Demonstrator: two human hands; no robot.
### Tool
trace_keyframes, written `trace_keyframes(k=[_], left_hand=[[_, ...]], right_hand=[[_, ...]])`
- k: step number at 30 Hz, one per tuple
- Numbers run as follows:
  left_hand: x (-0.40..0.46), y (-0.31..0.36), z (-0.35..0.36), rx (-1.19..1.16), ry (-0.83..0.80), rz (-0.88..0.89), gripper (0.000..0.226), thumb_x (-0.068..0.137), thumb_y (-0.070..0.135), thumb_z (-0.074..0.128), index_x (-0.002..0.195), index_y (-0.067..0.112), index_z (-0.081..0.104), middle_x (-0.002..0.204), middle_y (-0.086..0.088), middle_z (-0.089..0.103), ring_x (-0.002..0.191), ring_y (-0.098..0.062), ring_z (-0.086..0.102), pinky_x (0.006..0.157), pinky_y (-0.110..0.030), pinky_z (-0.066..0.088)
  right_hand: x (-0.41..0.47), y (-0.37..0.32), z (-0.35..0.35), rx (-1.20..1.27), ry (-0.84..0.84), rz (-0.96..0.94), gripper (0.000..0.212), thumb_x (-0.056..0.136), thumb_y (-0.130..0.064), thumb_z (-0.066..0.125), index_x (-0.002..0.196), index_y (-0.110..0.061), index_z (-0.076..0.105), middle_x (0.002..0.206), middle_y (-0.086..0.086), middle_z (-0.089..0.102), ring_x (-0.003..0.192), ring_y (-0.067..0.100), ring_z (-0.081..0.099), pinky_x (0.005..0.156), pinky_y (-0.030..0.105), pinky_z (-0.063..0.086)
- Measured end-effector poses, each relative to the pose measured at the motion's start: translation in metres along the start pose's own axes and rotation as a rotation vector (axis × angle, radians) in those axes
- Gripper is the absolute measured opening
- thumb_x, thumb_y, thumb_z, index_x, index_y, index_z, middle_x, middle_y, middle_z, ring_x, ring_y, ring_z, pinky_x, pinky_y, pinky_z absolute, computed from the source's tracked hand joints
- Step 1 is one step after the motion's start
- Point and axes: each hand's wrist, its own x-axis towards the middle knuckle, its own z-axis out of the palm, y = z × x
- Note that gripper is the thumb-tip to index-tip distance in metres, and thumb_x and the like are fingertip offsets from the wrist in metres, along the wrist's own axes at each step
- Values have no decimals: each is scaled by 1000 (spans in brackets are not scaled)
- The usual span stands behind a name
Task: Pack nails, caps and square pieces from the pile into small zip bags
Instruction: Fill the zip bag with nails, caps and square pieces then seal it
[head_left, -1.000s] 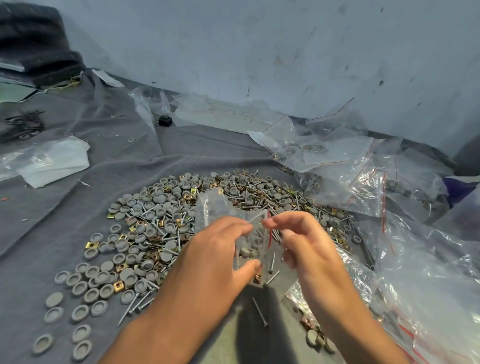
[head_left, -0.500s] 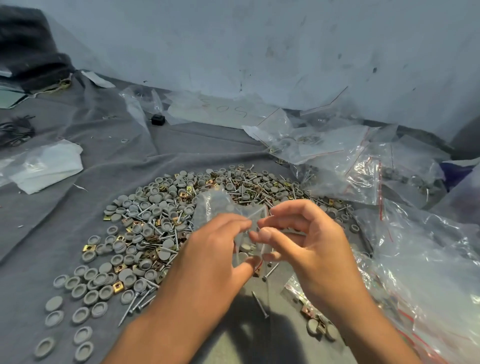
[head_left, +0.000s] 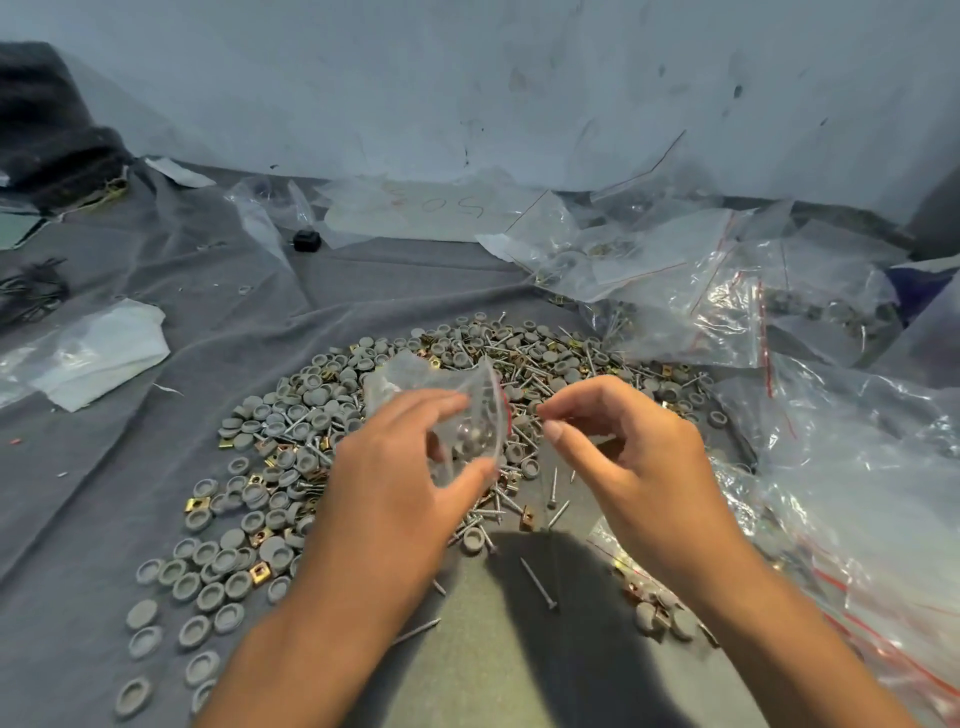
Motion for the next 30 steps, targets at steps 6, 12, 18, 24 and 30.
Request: trace_keyframes(k=[6,12,18,24,30], left_hand=[[9,-7,-29,-77,416,-34,45,87,16,71,131,17,63,121,9,63,86,1,56,79,-7,50],[7,-6,-22,70,154,7,47,81,13,80,126,15,68,123,7,66,99,0,56,99,-5,35],[3,-7,-12,137,-13,67,55,72,15,86,125,18,68,122,12,65,95,-1,58,100,-10,36],[2,-8,-2,141,-98,96,57,68,11,90,121,14,70,119,5,68,97,-3,58,98,-12,37],[0,-6,4,159,-149,108,62,68,16,90,126,17,68,122,9,65,110,-6,58,101,-10,32]], right_hand=[[-1,34,12,-492,-230,28,17,97,-28,65,111,-38,66,108,-22,63,100,-1,57,88,26,52],[2,40,27,-666,-217,-71,20,95,-31,67,115,-34,67,114,-11,61,103,14,49,82,35,51],[1,43,21,-671,-195,-66,19,96,-17,62,114,-22,63,108,-2,60,98,20,55,80,36,51],[7,19,14,-282,-21,-108,16,95,-12,66,109,-19,65,98,-13,58,88,1,56,78,7,42],[-6,-5,21,-129,34,-326,28,80,-5,83,103,-11,67,95,-5,66,84,-1,66,72,7,45]])
